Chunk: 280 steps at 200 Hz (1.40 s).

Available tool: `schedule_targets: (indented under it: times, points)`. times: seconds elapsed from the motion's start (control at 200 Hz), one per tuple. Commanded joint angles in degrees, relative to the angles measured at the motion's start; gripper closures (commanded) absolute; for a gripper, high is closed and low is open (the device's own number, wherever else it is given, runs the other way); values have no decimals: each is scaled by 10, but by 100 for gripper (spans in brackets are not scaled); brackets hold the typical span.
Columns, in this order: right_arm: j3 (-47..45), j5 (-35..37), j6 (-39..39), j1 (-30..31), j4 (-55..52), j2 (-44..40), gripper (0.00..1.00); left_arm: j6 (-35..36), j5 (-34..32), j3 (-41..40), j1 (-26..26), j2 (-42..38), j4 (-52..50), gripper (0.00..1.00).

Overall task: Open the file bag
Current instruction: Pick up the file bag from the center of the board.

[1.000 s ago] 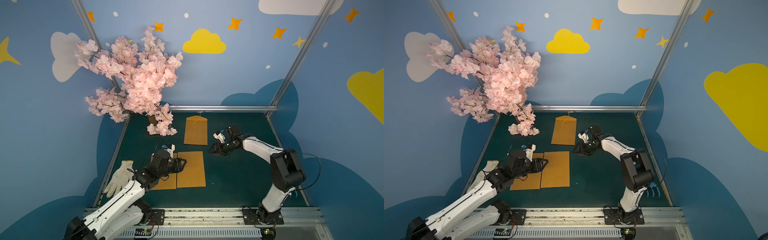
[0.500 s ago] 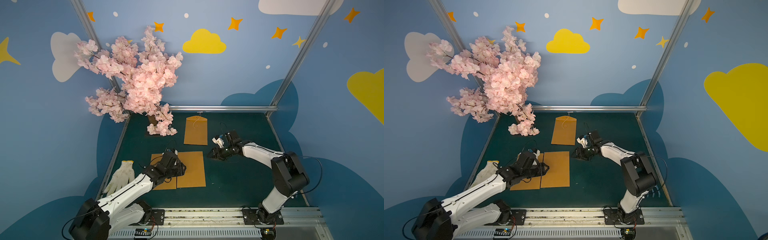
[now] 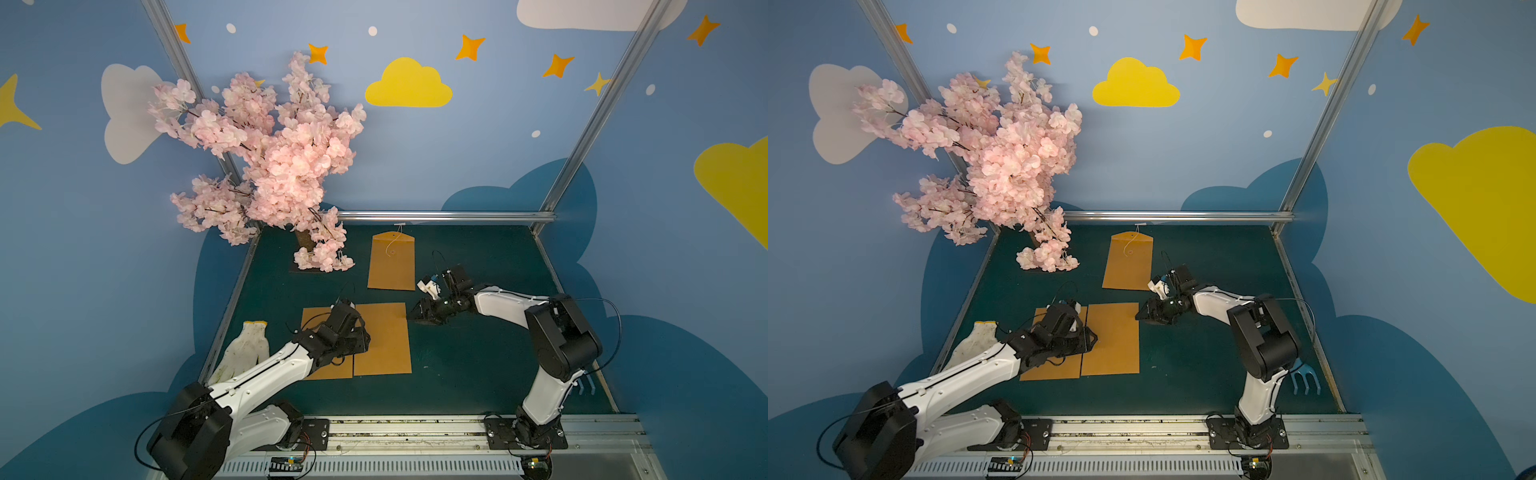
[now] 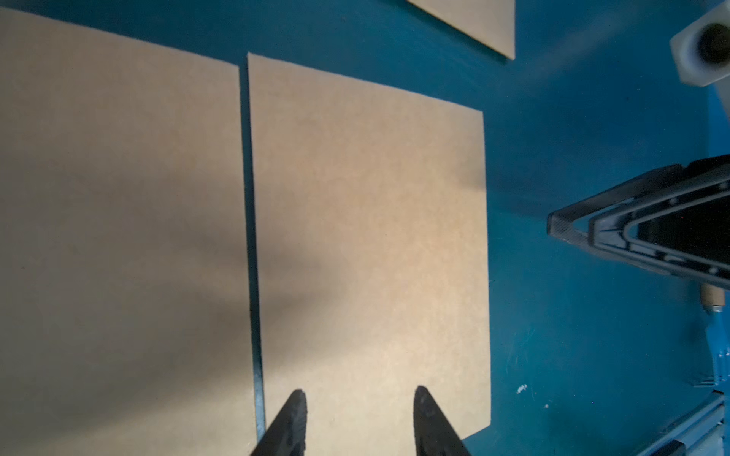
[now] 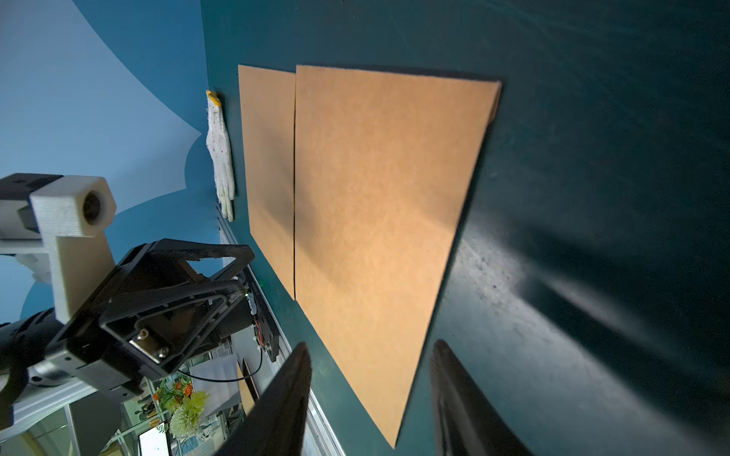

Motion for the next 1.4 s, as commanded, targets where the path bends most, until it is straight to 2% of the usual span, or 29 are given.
schedule_targets:
  times: [0.0,0.365,0.791,1.397]
  points:
    - [-5,-15,4,5,14,14,50,-4,-19,-4,-1,16,-7,55]
    - [-10,-19,12,14,29,40,51,-23,-31,2,2,84,-12,56]
    - [-7,-10,8,18,18,60,52,-27,-41,-8,4,105,0,57]
    - [0,-14,10,26,20,81,52,-33,-22,-22,11,158,26,59]
